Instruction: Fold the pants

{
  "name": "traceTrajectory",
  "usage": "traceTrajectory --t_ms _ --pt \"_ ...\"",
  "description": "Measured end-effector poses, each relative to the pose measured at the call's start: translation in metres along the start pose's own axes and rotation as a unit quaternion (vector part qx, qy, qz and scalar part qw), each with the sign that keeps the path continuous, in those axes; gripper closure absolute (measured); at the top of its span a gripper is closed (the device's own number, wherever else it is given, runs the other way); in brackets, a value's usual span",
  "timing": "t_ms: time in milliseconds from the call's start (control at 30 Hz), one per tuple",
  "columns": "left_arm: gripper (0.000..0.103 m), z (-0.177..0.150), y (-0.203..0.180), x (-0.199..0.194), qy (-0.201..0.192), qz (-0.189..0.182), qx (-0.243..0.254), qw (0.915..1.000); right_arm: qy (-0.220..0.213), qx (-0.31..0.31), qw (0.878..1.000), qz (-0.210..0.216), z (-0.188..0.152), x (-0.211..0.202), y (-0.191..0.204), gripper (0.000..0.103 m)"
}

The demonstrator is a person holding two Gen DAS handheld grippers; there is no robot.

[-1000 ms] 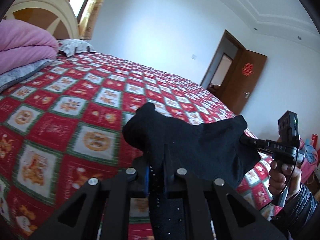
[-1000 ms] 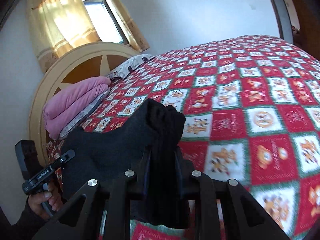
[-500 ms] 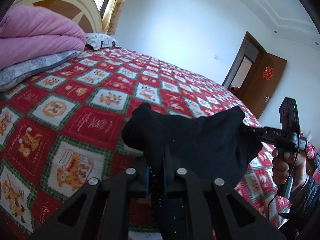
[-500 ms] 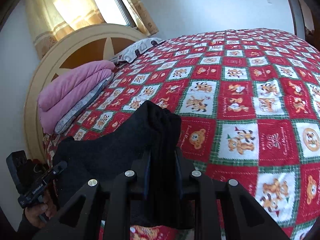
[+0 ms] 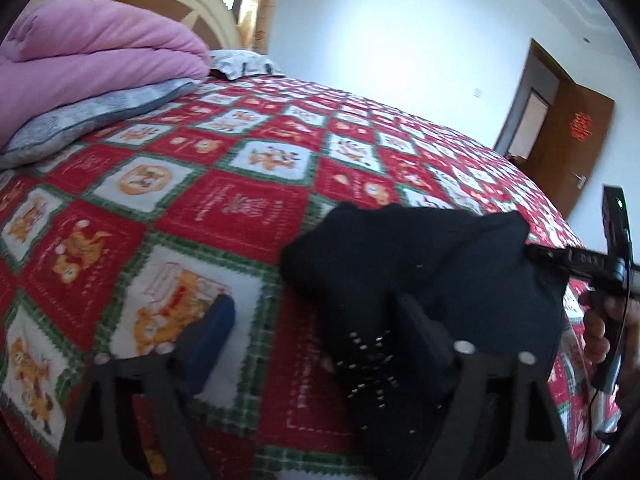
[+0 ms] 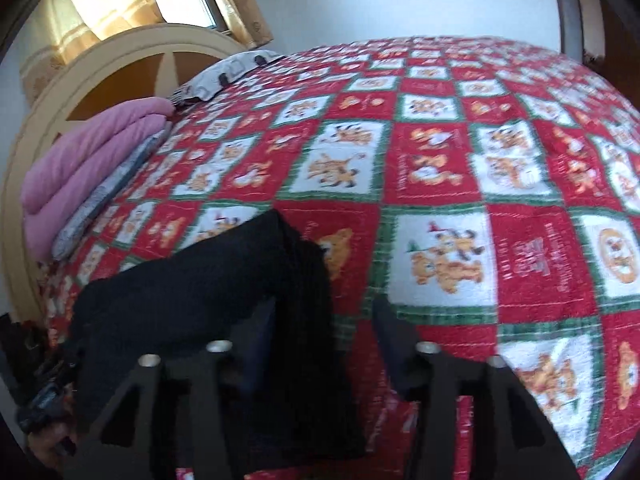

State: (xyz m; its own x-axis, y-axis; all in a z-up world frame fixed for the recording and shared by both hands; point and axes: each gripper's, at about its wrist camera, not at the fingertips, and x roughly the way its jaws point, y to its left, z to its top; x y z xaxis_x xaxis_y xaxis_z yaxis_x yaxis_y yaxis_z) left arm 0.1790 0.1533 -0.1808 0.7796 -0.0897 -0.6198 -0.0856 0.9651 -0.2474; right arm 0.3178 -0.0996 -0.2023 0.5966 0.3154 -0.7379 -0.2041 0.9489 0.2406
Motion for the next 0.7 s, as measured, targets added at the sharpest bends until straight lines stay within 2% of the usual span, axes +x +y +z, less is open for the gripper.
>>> traceTrajectory --t_ms 67,167,267,333,400,567,700 --pt "0.003 -0.003 0.002 -0.004 -0.002 0.027 0.000 0.9996 -0.002 0.000 1.000 -0.004 -0.002 -0.002 -0.004 0.043" --pt "0.002 -0.008 0.003 -0.013 -0.002 0.037 -0.005 0.9993 -0.005 0.010 1.000 -0.009 -0.004 -0.006 -0.013 0.040" --pt "0.002 -0.010 -0.006 -0.030 -0.015 0.064 0.017 0.9977 -0.013 0.028 0.999 -0.015 -0.006 -0.015 -0.021 0.040" --pt "0.002 -0.010 -0.013 -0.039 -0.021 0.073 0.031 0.9966 -0.028 0.032 0.998 -0.053 -0.008 -0.027 -0.025 0.039" --pt "0.002 -0.011 -0.019 -0.051 -0.028 0.070 0.041 0.9963 -0.037 0.038 0.996 -0.065 -0.011 -0.035 -0.030 0.039" --pt "0.002 -0.010 -0.036 -0.072 -0.043 0.061 0.061 0.9953 -0.053 0.074 0.994 -0.058 -0.026 -0.063 -0.048 0.039" --pt "0.002 -0.012 -0.048 -0.089 -0.049 0.048 0.068 0.9954 -0.059 0.076 0.993 -0.061 -0.042 -0.087 -0.044 0.039"
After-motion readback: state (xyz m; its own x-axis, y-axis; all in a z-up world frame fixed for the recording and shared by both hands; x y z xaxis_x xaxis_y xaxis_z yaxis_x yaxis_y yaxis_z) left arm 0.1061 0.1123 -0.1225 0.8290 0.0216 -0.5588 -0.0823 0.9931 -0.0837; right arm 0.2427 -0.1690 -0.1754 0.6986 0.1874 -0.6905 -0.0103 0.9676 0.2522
